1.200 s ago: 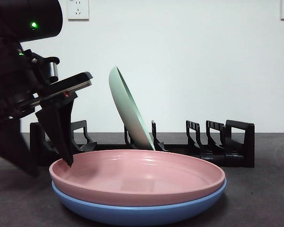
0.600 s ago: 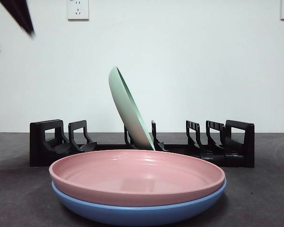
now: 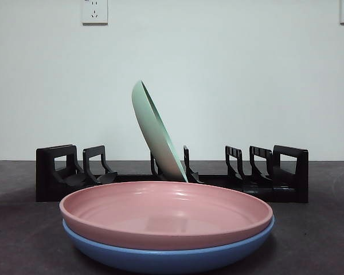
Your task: Place the plate
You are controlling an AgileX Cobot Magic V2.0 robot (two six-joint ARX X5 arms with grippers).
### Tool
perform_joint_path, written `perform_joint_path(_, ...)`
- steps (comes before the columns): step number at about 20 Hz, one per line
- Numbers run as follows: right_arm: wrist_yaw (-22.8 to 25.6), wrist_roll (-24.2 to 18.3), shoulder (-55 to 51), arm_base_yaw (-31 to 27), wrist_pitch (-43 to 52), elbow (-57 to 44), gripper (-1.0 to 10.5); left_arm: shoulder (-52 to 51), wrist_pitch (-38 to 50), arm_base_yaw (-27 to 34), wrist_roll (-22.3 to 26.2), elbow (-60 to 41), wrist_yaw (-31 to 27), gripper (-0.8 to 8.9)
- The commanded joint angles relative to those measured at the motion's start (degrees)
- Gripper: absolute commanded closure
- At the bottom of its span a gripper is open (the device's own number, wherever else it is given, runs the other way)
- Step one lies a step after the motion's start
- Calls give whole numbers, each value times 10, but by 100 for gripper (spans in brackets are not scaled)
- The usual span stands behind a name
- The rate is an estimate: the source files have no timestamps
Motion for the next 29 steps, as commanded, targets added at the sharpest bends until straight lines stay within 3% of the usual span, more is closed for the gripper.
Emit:
perform_joint_path(1, -54, 22, 13, 4, 54, 10, 607, 5, -1, -1, -13, 12, -2, 501)
perform_joint_path(6, -174, 28, 60, -38, 178, 17, 677, 5, 0, -1, -13, 12, -2, 501)
perform_joint_path(12, -283, 24, 190, -123, 231, 80, 657, 5, 0, -1, -15, 12, -2, 501)
perform_joint_path(20, -304, -3, 346, -164, 241, 203, 628, 5, 0, -1, -14, 12, -2, 501)
perform_joint_path(29, -300, -6, 407, -170, 242, 212, 650, 5, 13, -1, -10, 12, -2, 501)
